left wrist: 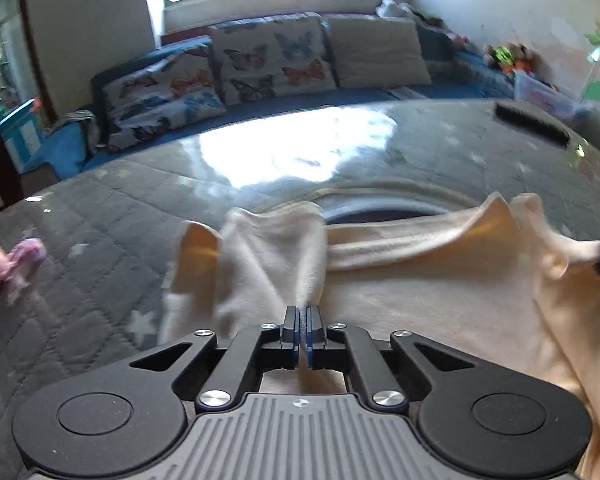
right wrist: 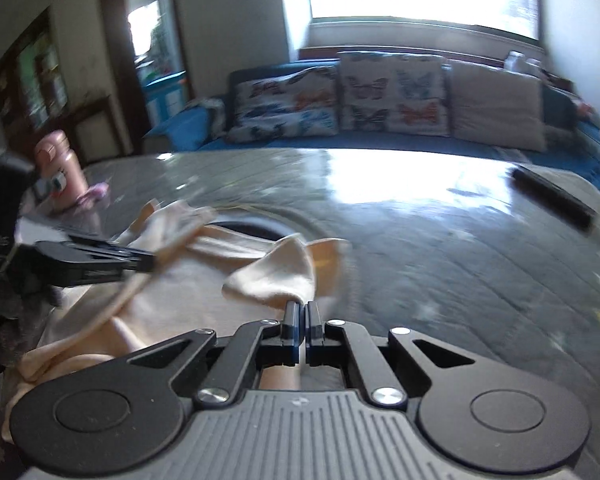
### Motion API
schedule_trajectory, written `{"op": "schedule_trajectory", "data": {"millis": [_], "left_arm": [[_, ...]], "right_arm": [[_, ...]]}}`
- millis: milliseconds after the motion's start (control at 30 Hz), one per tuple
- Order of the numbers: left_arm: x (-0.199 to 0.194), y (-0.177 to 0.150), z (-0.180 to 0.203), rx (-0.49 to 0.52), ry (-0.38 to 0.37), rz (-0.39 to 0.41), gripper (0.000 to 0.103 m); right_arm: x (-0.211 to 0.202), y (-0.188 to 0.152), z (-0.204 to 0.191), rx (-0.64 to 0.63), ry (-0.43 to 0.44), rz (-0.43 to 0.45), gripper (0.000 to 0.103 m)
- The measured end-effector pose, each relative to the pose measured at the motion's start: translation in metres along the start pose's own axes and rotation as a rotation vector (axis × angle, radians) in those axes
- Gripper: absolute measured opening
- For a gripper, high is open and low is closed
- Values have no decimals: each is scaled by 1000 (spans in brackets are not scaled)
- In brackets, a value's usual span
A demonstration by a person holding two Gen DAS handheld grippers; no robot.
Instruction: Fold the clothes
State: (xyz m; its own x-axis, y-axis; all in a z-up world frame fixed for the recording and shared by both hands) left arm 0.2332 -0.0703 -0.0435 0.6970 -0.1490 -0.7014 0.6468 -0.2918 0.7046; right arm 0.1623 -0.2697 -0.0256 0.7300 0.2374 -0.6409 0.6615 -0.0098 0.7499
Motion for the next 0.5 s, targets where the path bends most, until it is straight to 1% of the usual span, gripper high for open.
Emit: {"op": "schedule_trajectory", "data": {"millis": [100, 233, 367, 500], "left_arm": [[-25, 0, -20, -52, 25, 49, 3], [-65, -6, -56, -135, 79, 108, 3], [-107, -25, -92, -206, 140, 148, 3], [-141, -55, -127, -266, 215, 152, 3]], "right_arm": [[-16, -4, 24, 65, -39, 22, 2], [-38, -14, 55, 147, -96, 56, 2], [-54, -28, 74, 199, -132, 73, 2], [-64, -39, 84, 226, -155, 82, 2]]}}
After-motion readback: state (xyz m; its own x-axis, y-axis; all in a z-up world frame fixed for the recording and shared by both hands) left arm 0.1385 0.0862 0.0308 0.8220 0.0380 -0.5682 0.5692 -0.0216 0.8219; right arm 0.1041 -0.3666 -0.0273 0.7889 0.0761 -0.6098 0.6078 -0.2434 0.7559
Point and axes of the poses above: each gripper's, at about its wrist camera, not at the fingertips, and x roughly the way its jaws point, z to its right, y to its top, the point moved 6 cm from there along x, roughly the way its jaws point, and after that the axes turned 4 degrees about x, right-handed, at the moved point
